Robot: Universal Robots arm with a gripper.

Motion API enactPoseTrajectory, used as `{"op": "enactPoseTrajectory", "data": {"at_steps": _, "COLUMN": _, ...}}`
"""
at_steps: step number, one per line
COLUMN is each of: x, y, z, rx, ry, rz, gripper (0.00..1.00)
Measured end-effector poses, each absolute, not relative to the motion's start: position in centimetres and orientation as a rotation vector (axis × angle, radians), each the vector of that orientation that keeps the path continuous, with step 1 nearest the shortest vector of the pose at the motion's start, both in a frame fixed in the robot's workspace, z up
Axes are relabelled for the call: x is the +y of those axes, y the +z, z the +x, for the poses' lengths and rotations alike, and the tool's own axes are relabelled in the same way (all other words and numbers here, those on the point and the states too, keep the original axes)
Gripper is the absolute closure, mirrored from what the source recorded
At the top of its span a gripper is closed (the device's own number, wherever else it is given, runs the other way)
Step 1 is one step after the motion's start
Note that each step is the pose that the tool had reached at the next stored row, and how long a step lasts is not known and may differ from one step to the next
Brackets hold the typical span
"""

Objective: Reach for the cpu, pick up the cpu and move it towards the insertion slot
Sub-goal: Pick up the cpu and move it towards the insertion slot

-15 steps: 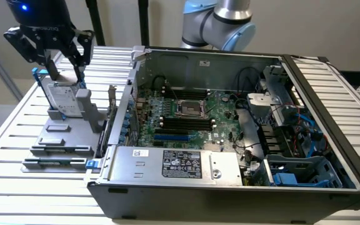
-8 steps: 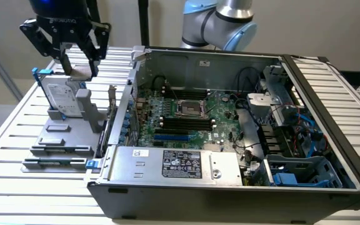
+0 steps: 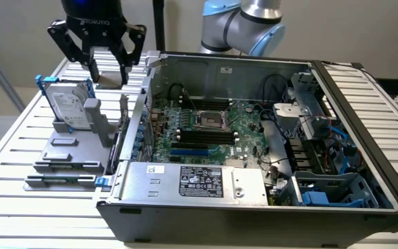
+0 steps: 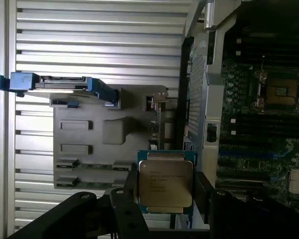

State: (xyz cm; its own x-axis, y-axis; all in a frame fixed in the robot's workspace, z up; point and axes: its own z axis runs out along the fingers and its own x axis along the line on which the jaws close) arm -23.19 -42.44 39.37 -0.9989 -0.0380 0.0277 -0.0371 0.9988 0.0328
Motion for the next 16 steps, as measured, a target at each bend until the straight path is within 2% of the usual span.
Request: {"op": "enactPoseTrajectory", "data": {"at_steps": 16, "x": -42.2, "y": 39.4, "z": -15.9, "rx": -3.112, "ry": -0.05, "rz": 0.059, "gripper": 0.45}}
